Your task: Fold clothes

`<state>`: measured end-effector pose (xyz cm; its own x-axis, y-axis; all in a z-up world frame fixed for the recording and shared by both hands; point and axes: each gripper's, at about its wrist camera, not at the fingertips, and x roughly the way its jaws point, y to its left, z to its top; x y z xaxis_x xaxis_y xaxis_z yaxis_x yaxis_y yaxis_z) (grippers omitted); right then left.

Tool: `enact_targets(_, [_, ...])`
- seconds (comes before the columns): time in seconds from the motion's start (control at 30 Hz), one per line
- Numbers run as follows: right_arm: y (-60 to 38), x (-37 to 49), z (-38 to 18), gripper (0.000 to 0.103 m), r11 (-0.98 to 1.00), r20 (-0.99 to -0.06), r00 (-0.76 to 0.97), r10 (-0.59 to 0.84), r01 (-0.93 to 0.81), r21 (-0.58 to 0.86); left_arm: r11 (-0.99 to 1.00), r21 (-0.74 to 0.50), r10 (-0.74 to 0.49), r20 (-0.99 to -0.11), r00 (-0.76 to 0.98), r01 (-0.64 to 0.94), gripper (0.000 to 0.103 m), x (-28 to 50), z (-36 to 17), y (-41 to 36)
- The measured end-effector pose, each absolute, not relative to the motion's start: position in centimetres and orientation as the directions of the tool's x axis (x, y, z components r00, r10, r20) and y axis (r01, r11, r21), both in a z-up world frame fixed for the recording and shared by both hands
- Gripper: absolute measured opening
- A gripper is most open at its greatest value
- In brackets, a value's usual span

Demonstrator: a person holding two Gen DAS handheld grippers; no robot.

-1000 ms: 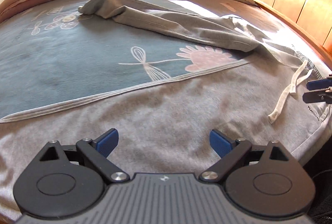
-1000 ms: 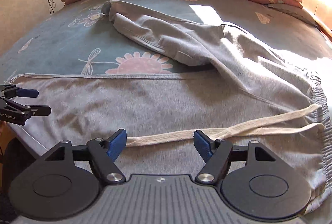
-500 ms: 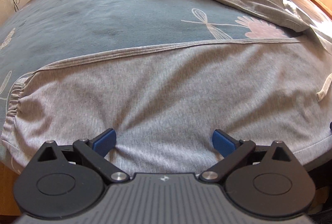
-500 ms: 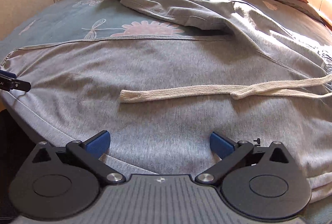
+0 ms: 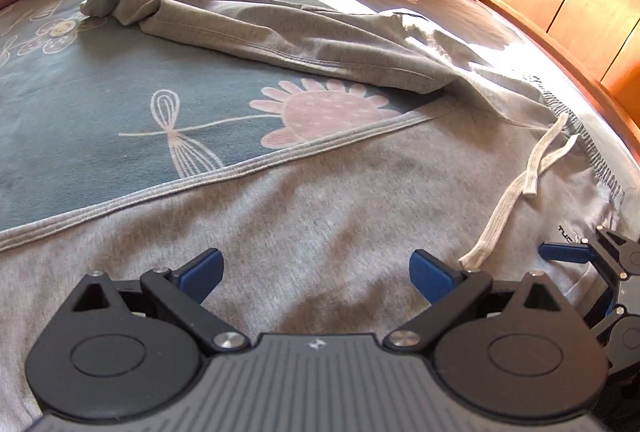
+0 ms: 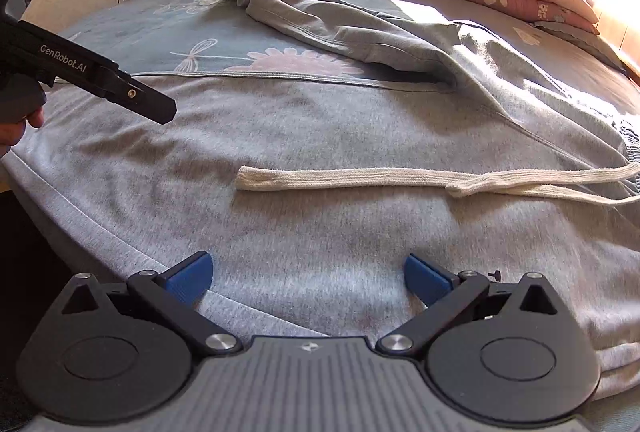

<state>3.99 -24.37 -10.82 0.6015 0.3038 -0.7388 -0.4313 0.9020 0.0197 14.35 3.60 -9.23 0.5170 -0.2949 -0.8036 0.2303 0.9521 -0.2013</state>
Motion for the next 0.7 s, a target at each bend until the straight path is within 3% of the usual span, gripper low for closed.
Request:
enact_targets(0.43, [-23.9,4.4,-10.9,0.103,0.909,-0.749,0.601,0.281,-0.418,0.006,0.979,-0.199,-0.139,-0.81,0.569,-0.044,0.099,14.0,-9.7,22.0])
enact_targets(0.6, [-23.5,4.6,-10.9,0.103,0.919,-0.758,0.6,0.257,-0.394,0.0,0.98,-0.096,0.014,-0.837,0.547,-0.172,0.099,13.9,-9.8,26.1])
enact_targets(0.7, [-23.3,4.7,-10.9,0.103,0.925,-0.761,0.601,0.245,-0.381,-0.004,0.968,-0.152,-0.011,-0.821,0.571,-0.199,0.099,12.7,-8.9,26.8])
